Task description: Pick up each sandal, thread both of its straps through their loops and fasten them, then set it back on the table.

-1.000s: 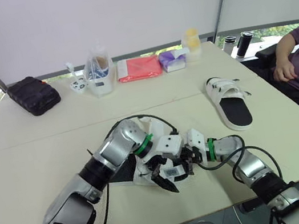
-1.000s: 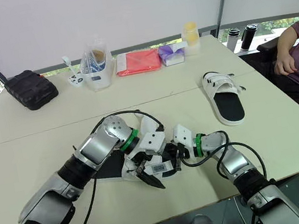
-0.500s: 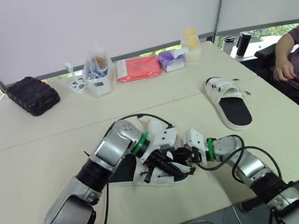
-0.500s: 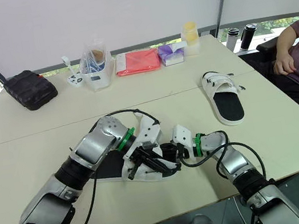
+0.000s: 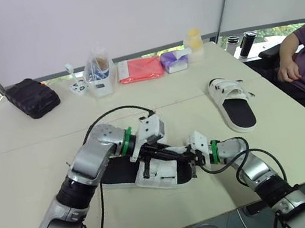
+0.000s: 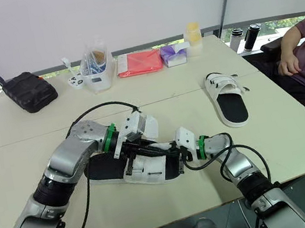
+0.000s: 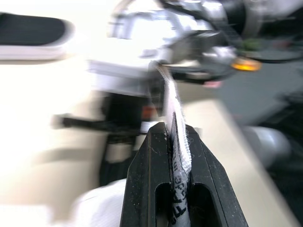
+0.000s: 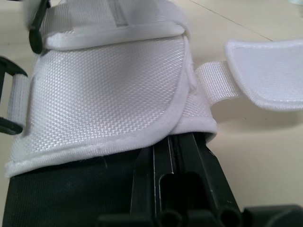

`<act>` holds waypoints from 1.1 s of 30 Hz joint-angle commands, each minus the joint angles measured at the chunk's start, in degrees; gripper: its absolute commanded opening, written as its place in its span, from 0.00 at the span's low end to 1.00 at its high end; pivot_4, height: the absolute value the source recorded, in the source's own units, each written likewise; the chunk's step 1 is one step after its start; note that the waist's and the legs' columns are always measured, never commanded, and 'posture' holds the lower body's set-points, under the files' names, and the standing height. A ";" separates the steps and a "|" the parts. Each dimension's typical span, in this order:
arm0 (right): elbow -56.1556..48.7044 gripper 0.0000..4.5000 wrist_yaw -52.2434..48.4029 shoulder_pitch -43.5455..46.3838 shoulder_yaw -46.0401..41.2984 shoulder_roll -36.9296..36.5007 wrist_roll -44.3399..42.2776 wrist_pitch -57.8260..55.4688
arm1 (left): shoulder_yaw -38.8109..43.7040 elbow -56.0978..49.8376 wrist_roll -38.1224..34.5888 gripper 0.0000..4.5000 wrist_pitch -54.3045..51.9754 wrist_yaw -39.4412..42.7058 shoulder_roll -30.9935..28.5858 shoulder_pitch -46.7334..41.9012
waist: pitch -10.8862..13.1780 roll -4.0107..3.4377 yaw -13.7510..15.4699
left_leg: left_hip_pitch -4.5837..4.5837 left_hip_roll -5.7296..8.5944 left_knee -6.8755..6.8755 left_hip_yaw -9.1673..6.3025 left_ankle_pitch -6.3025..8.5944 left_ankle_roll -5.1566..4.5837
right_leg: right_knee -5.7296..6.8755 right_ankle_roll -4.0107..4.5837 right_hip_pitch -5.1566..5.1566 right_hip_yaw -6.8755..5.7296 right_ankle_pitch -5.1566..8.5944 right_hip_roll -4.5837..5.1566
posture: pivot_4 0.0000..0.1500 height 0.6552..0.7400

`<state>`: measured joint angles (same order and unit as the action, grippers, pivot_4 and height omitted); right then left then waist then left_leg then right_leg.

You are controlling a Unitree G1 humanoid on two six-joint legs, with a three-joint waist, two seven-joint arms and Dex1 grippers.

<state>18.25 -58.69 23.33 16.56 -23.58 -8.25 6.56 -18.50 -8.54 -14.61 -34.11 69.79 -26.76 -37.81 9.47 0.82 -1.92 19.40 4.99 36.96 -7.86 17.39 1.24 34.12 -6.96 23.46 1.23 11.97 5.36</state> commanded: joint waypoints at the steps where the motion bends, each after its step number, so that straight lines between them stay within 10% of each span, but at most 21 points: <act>1: 5.91 0.00 1.49 -2.38 1.96 -0.70 4.66 -2.62 | 3.09 -4.82 1.26 0.07 1.93 -7.39 0.23 3.51 | 0.00 0.01 0.10 | 0.00 0.01 0.00 0.00 0.00 0.00 | 0.00 0.00 0.00 0.00 0.00 0.00 | 1.00 1.00; 10: 7.35 0.00 1.16 -1.16 2.05 -0.46 4.84 -2.32 | 8.62 -8.66 -7.55 0.99 -6.24 -13.22 1.63 9.41 | -0.01 0.02 0.34 | -0.03 0.01 0.02 0.02 0.00 0.00 | 0.00 0.02 -0.03 0.00 0.01 0.00 | 1.00 1.00; 21: 7.55 0.00 1.49 -1.21 2.08 -0.52 4.76 -2.19 | 15.73 -5.40 -21.26 0.99 -21.34 -15.83 0.81 5.59 | -0.02 0.02 -0.01 | -0.05 0.00 0.02 0.01 0.00 0.01 | 0.01 0.01 -0.04 -0.02 0.00 -0.02 | 1.00 1.00; 33: 9.03 0.00 1.92 -0.48 2.47 0.45 5.04 -1.53 | -5.13 24.56 -6.59 0.99 -3.91 5.44 -1.08 -12.67 | -0.03 0.03 -0.57 | -0.04 0.04 0.03 0.00 -0.01 0.01 | 0.01 0.03 -0.05 -0.07 -0.01 -0.03 | 1.00 1.00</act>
<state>20.55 -58.89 24.82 17.22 -22.74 -8.14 7.94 -22.02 12.39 -23.90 -42.67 71.44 -28.06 -48.21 9.44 0.86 -2.49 19.36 5.02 36.98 -7.86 17.38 1.25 34.13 -6.93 23.43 1.17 11.96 5.32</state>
